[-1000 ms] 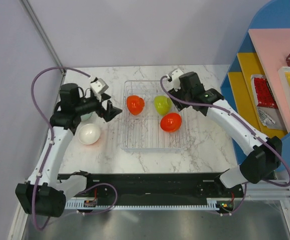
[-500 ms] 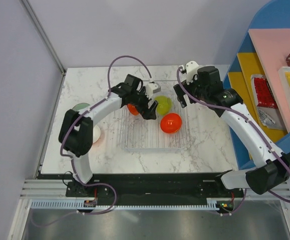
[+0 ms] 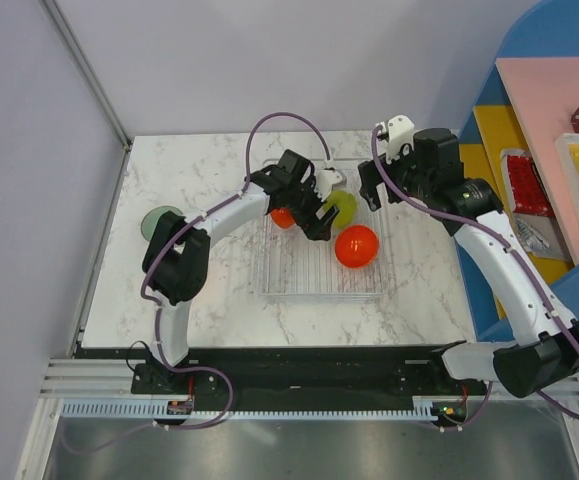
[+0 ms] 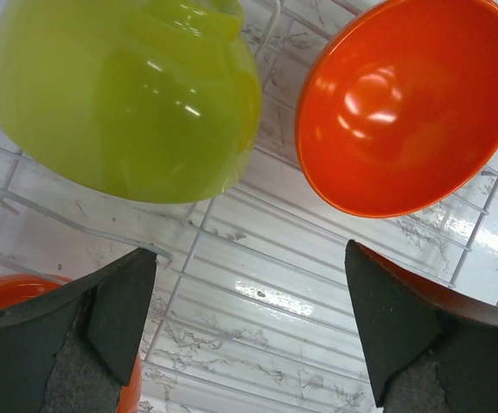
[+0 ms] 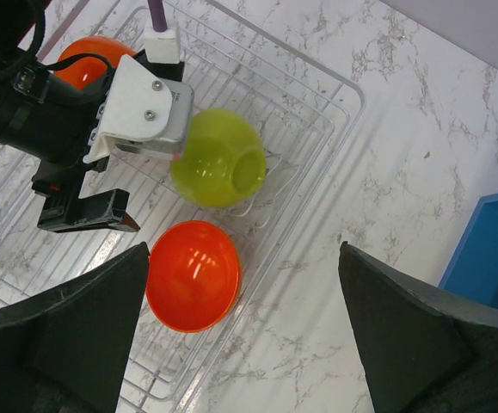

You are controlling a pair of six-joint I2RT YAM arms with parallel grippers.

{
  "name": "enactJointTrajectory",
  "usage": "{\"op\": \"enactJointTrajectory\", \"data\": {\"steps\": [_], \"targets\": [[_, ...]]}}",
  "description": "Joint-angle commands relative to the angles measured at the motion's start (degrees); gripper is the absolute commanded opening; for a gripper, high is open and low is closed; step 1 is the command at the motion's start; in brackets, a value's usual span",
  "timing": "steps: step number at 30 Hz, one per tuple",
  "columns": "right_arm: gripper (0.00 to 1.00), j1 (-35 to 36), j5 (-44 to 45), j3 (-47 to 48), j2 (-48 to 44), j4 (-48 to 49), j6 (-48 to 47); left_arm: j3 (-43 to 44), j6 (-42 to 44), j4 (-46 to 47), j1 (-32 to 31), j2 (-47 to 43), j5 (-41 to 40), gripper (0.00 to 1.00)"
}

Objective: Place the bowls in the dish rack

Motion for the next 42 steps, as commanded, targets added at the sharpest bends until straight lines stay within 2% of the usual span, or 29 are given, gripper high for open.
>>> {"op": "enactJointTrajectory", "data": {"steps": [1,5,10,12,17,27,33,42], "targets": [[0.98,-0.4,-2.2,1.8,-1.8,1.0,0.9,-1.3,-2.7,1.2,-1.0,-1.2,-1.5,0.96],[0.98,-0.5,-2.5,2.1,-1.5,0.9,1.1,-4.5,-4.0,3.5,-1.0,-6.5,-2.2,0.94],[0.98,-0.6,-2.1,2.5,-1.9,0.8,1.1,-6.8,-6.1,3.7,-1.4,-10.6,3.9,0.84],[0.98,-0.7,-1.9,2.4,-2.6,0.8,1.0,-7.5,-6.2,3.5,-2.4,-10.6,4.3,0.83],[0.98,-1.3,-1.8,2.6,-3.5,0.8,1.2,-7.0,-7.2,3.5,-4.9,-6.9,4.6,0.81],[0.98,-2.4,-3.9,1.8,-5.2,0.7,1.7,0.2,-8.0,3.5,-6.5,2.1,-0.2,0.8],[0.98,-2.8,-4.6,0.8,-5.6,1.0,1.7,1.1,-8.1,4.6,-6.6,3.6,-2.1,0.8],[0.98,-3.1,-5.5,0.1,-5.6,1.2,1.9,1.6,-8.7,6.0,-6.6,4.0,-0.7,0.8]]}}
